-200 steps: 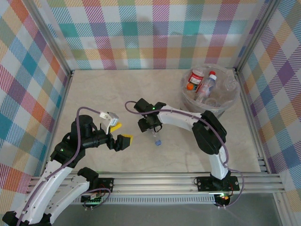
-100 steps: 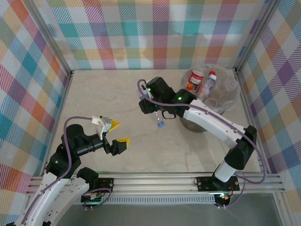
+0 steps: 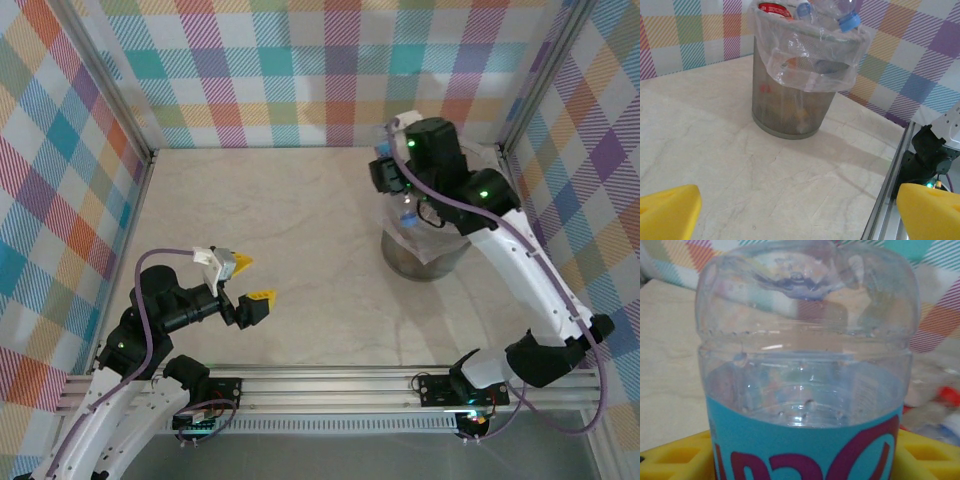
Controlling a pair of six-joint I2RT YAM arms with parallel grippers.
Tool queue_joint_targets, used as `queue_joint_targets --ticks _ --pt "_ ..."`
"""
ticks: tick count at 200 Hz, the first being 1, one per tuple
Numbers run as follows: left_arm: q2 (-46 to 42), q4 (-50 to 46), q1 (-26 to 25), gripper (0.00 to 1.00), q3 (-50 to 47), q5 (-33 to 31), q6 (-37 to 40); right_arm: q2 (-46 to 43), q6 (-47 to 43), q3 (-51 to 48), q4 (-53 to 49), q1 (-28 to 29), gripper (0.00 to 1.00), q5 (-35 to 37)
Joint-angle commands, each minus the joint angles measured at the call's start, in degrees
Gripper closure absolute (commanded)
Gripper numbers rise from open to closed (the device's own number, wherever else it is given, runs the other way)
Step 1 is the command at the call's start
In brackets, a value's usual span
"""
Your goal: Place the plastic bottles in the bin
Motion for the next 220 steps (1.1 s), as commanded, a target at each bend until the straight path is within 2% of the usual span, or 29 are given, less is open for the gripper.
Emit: queue_joint_targets --ticks 1,41,76,111,168,194,220 --pt "0.2 1.0 0.3 0.00 0.0 -0.6 1.1 -2.1 -6.8 0.5 1.1 -3.8 0.35 0.7" --pt "0.5 0.9 0.3 0.00 0.1 -0.8 1.2 -1.9 -11.4 -1.9 2.6 -10.3 0.37 0.2" --pt "0.8 0.7 0.3 0.00 0.1 -0.7 1.3 -2.7 -12.8 -7.3 9.3 -15.0 0.38 1.5" --pt "1.1 0.4 0.3 0.00 0.2 -0.8 1.4 -2.8 -17.0 -12.0 15.7 -16.9 0.39 8.9" --pt "1.8 0.1 0.3 0.00 0.3 -1.1 1.6 -5.6 -20.2 -19.8 22.4 -17.6 0.37 11.5" --pt "2.2 0.1 0.3 0.00 0.4 -0.9 1.7 -5.8 -18.2 -20.3 19.5 -17.8 0.37 9.5" --pt "2.4 0.1 0.3 0.00 0.5 -0.9 1.7 -6.9 -14.4 -20.5 17.1 -17.8 0.37 3.3"
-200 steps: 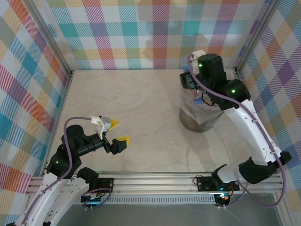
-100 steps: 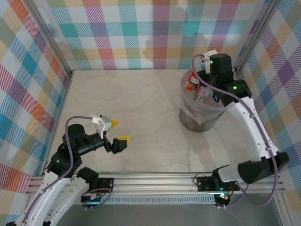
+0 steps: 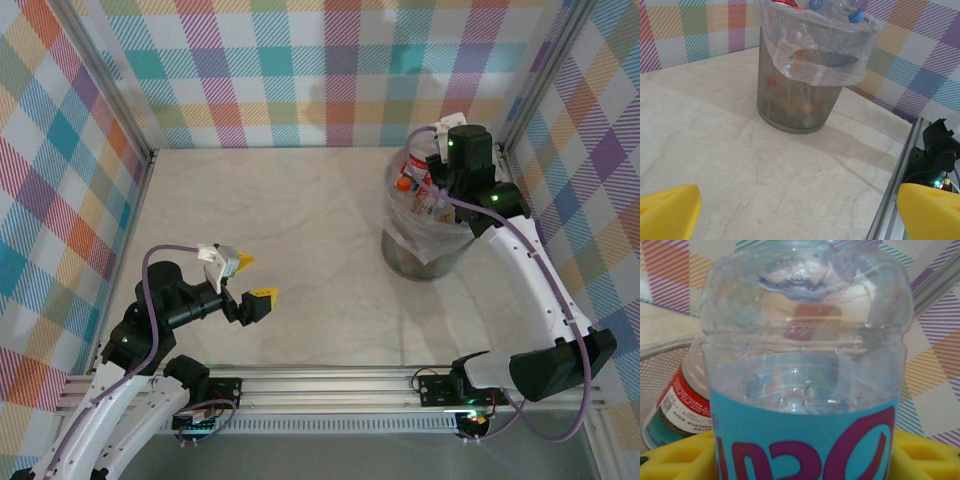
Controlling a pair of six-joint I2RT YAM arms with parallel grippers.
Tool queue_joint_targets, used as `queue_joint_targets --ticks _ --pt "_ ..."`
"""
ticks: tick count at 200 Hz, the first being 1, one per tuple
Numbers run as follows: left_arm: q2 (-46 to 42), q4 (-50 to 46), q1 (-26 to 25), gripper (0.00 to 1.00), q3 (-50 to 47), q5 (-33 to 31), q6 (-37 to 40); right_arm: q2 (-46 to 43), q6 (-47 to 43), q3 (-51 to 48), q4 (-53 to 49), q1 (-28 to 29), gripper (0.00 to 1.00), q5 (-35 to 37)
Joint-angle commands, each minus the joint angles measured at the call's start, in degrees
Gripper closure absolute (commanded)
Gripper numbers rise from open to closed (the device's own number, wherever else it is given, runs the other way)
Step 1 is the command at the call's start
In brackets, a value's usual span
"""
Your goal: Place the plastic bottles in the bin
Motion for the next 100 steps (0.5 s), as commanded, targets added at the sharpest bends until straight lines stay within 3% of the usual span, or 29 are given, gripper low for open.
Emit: queue_joint_targets --ticks 1,38,73,100 --pt "0.3 0.1 0.3 0.00 0.5 0.1 0.8 -1.8 3.2 -0.8 -1.5 -0.5 0.37 -4.6" --pt "0.7 0.0 0.3 0.00 0.5 0.1 0.7 -1.7 6.7 5.0 -5.1 -0.5 0.37 -8.2" --pt "0.5 -0.2 0.3 0.00 0.5 -0.3 0.8 0.9 9.7 10.5 -11.9 -0.5 0.35 -20.1" --pt "0.4 -0.2 0.3 0.00 0.5 -0.4 0.7 3.0 11.4 9.6 -13.7 -0.5 0.35 -23.0"
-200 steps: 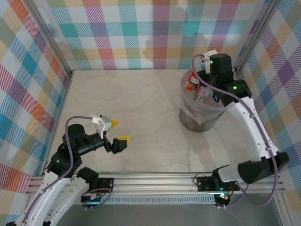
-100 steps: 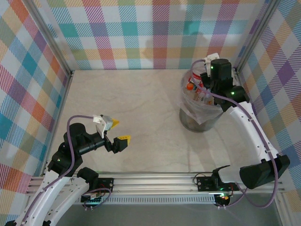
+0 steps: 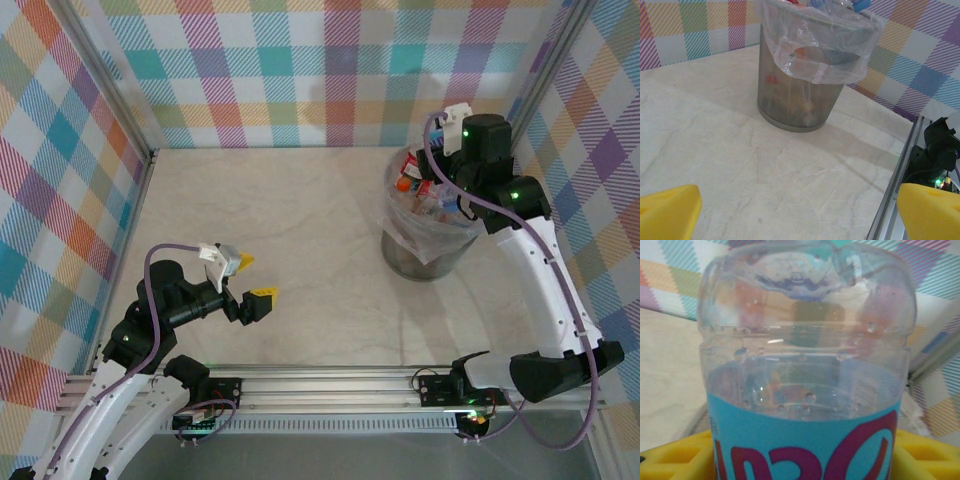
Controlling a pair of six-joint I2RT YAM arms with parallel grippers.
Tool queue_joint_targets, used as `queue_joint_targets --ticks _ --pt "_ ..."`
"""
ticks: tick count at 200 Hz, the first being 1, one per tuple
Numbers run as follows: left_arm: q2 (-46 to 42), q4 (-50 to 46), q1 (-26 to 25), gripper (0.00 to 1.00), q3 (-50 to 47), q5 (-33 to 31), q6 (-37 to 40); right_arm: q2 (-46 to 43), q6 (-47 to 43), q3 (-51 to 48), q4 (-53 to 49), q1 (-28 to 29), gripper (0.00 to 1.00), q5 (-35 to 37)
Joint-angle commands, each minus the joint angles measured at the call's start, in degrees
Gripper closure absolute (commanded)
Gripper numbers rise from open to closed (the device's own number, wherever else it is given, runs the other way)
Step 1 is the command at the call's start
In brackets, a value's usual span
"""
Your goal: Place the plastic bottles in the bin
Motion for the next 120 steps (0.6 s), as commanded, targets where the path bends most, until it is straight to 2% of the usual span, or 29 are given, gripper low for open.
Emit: queue_joint_targets --ticks 1,47,97,120 --pt "0.0 -0.2 0.3 0.00 0.5 -0.4 0.5 2.7 2.7 -0.3 -4.7 -0.3 0.35 -6.4" --pt "0.1 -0.3 0.3 0.00 0.5 -0.5 0.5 6.7 2.0 -0.8 -9.7 -0.3 0.35 -8.6" --pt "0.3 -0.3 0.3 0.00 0.6 -0.6 0.6 10.1 2.0 0.1 -15.5 -0.3 0.36 -0.9" --pt "0.6 -0.4 0.3 0.00 0.6 -0.5 0.6 10.4 2.6 0.0 -17.1 -0.3 0.35 -0.7"
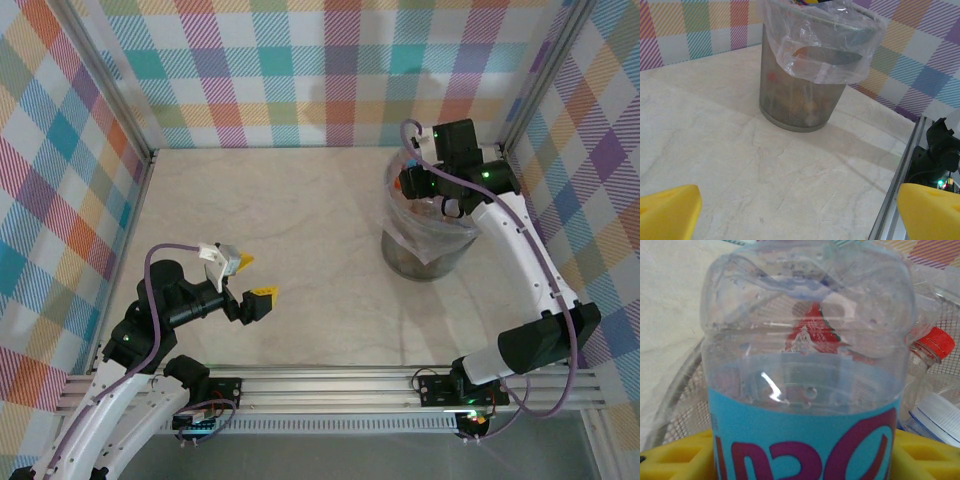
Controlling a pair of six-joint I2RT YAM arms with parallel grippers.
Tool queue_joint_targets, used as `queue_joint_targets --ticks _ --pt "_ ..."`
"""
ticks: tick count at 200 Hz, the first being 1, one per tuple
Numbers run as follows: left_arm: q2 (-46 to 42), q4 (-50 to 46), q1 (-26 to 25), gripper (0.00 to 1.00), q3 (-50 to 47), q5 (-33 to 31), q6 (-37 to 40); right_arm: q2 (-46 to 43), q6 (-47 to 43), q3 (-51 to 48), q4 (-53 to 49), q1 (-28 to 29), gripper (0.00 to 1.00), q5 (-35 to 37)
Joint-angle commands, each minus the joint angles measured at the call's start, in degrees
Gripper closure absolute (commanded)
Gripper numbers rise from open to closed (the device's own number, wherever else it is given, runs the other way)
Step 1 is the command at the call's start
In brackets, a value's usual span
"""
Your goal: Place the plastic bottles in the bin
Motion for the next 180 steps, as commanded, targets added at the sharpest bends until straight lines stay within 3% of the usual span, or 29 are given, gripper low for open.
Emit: queue_joint_targets --ticks 1,87,136,180 --pt "0.4 -0.4 0.3 0.00 0.7 -0.1 0.6 1.9 0.3 0.0 -7.1 -0.4 0.34 2.9" --pt "0.4 -0.4 0.3 0.00 0.6 0.0 0.6 1.2 2.0 8.4 -9.8 -0.4 0.07 -0.2" --pt "0.4 -0.4 0.3 0.00 0.6 0.0 0.6 2.4 4.0 14.3 -8.6 -0.4 0.05 -3.0" --pt "0.1 -0.6 0.3 0.00 0.7 0.0 0.6 4.7 7.0 13.1 -2.0 -0.4 0.10 0.5"
